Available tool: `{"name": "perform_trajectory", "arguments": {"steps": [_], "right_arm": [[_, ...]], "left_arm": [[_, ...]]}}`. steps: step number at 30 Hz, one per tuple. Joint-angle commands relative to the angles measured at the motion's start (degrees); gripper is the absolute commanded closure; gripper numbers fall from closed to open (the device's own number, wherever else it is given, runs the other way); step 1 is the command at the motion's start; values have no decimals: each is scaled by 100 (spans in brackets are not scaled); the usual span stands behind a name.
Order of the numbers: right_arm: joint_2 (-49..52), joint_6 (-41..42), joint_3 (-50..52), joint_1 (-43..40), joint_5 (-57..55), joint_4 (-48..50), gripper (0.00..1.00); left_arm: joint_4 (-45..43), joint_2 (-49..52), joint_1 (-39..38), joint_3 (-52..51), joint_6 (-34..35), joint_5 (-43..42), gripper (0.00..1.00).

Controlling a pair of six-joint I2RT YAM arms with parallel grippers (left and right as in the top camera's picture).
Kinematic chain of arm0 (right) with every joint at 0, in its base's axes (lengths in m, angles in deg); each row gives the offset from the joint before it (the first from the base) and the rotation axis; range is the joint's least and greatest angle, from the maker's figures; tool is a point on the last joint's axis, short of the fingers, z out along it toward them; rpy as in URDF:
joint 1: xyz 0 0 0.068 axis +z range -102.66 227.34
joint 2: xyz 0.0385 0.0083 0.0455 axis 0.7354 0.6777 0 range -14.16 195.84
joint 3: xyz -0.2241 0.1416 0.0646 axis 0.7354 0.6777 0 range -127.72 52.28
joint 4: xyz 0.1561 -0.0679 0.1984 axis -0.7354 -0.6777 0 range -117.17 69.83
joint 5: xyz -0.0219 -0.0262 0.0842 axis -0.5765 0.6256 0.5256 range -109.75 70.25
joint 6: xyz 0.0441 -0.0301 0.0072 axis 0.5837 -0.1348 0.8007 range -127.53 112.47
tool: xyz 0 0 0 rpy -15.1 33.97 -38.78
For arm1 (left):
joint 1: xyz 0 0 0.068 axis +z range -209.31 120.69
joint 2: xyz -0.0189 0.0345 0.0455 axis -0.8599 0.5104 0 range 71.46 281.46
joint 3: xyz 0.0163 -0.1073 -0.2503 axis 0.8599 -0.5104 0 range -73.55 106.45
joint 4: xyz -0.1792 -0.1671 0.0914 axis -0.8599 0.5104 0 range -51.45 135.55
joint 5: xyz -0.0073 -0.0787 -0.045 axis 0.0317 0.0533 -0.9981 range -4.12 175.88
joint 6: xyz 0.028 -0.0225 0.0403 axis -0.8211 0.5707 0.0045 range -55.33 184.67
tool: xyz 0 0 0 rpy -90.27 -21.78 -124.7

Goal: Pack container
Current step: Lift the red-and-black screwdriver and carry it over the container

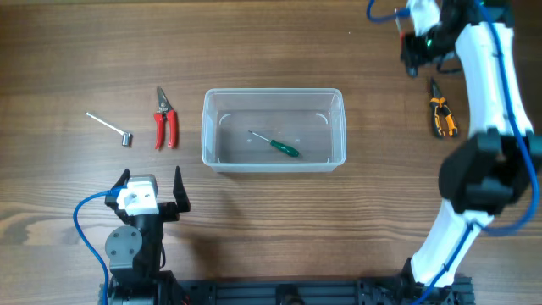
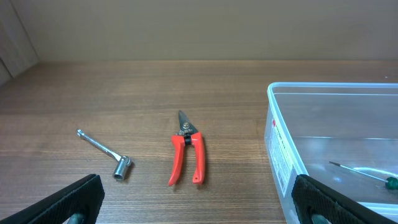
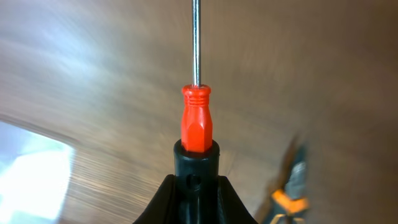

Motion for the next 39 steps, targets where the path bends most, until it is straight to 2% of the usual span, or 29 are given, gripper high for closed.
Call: {"name": "perform_trajectory", "arguments": {"steps": [1, 8, 16, 30, 39], "right_arm": [[-986, -313, -308, 651, 315, 125, 96], [-1458, -1257, -306, 2216, 365, 109, 96], [-927, -2004, -306, 3250, 267, -350, 96], [1016, -2065, -192, 3346, 494, -680, 96], [1558, -2092, -186, 3348, 632, -756, 96]], "left_arm": [[-15, -52, 35, -20, -129, -70, 0], [-15, -52, 35, -20, -129, -70, 0], [-15, -52, 35, -20, -129, -70, 0], [-15, -52, 35, -20, -129, -70, 0], [-15, -52, 35, -20, -129, -70, 0]]}}
